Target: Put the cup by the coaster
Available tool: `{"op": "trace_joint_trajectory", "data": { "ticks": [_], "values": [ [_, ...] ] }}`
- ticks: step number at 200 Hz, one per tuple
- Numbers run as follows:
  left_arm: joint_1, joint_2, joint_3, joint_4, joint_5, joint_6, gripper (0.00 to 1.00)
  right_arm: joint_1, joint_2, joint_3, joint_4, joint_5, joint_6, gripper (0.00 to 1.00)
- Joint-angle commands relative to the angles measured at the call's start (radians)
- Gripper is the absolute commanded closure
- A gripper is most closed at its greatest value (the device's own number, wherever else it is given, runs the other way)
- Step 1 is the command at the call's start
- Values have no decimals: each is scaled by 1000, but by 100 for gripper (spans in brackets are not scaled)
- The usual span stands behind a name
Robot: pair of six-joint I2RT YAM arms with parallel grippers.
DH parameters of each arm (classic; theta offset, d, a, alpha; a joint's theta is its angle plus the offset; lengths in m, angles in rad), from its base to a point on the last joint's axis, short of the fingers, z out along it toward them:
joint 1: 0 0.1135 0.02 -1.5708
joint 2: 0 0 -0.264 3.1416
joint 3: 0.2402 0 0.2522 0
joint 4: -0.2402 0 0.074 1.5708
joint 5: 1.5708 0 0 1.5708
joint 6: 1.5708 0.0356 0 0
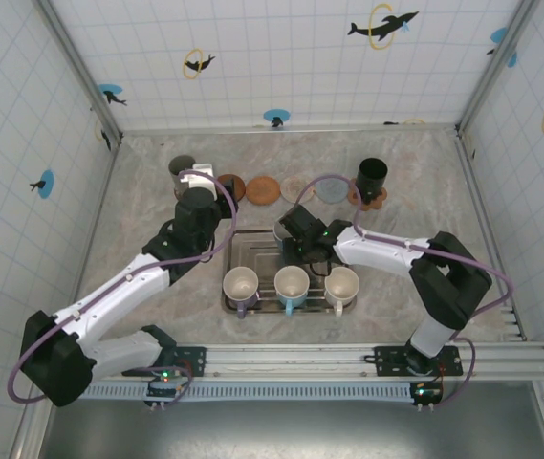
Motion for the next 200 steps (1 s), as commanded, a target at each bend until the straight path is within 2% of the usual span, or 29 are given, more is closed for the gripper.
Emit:
{"op": "trace_joint_trajectory", "data": {
  "ticks": [1,29,68,200],
  "values": [
    [-4,7,25,-9,-6,14,39,-5,24,42,-8,39,-9,67],
    [-3,11,26,-13,-10,14,39,-1,22,50,-25,64,-17,76],
    [-4,22,40,-32,-15,7,39,14,14,76,-71,118,-37,100],
    [-3,10,35,-43,-28,13,39,29,-70,84,-96,230,-83,100]
  ]
}}
